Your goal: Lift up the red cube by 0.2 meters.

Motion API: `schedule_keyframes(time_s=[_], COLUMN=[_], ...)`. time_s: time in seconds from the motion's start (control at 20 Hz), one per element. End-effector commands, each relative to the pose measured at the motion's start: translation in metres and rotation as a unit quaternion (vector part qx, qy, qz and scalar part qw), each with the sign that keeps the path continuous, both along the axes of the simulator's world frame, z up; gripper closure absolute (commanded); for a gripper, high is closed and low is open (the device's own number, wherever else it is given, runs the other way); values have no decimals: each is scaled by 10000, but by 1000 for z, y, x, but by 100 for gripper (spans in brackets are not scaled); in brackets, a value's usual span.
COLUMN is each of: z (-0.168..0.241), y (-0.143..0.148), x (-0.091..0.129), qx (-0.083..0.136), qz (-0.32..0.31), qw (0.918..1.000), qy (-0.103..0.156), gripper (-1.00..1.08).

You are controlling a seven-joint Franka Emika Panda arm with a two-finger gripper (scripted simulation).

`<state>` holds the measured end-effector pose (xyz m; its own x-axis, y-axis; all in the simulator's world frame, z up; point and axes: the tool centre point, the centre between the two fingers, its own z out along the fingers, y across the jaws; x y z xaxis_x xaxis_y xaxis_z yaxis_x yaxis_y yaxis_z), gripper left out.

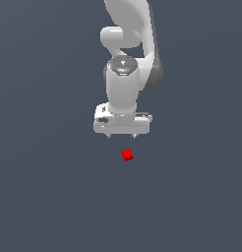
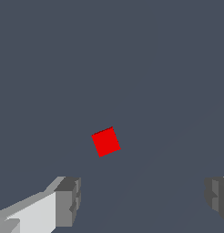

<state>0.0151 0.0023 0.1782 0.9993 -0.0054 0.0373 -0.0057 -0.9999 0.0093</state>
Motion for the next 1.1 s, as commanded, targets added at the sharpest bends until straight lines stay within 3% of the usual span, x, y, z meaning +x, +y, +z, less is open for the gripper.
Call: schedule_keyframes(time_s=[0.0,0.45,1.05], z=[0,-28,-127], y=[0,5,24], x=[0,2,5], qx=[0,7,24], qz=[0,323,1459], qw=[10000,9995,9892], qy=[0,33,152], gripper=[-92,-92,-92])
